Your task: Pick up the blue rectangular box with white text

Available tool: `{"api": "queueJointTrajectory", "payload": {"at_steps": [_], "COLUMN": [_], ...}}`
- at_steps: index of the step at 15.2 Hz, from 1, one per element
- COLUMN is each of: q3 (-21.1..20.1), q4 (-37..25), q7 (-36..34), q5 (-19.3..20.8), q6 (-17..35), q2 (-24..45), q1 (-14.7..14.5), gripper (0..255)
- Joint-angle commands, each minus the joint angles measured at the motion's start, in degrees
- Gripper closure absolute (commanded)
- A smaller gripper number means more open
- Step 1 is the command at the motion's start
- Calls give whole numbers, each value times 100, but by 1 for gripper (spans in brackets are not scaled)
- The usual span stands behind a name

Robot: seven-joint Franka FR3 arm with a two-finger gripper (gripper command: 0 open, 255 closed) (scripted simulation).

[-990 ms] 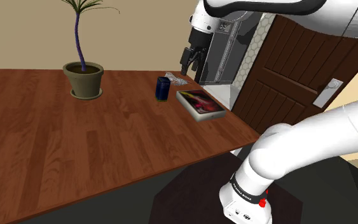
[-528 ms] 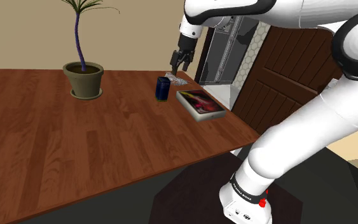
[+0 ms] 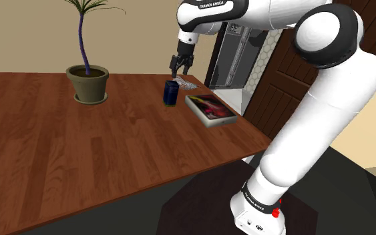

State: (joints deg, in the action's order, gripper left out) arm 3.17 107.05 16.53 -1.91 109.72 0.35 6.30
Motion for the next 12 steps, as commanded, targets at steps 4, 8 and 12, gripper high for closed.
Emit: {"api": "queueJointTrajectory", "payload": {"at_steps": [4, 8, 12], "q3": [112, 160, 172], "q4": [-1096, -2192, -2824], "q7": [165, 250, 285], "q5": [-102, -198, -250], "q6": [-8, -184, -274], "q2": [1164, 2143, 2716], "q1": [141, 270, 350], "gripper": [0, 0, 0]}}
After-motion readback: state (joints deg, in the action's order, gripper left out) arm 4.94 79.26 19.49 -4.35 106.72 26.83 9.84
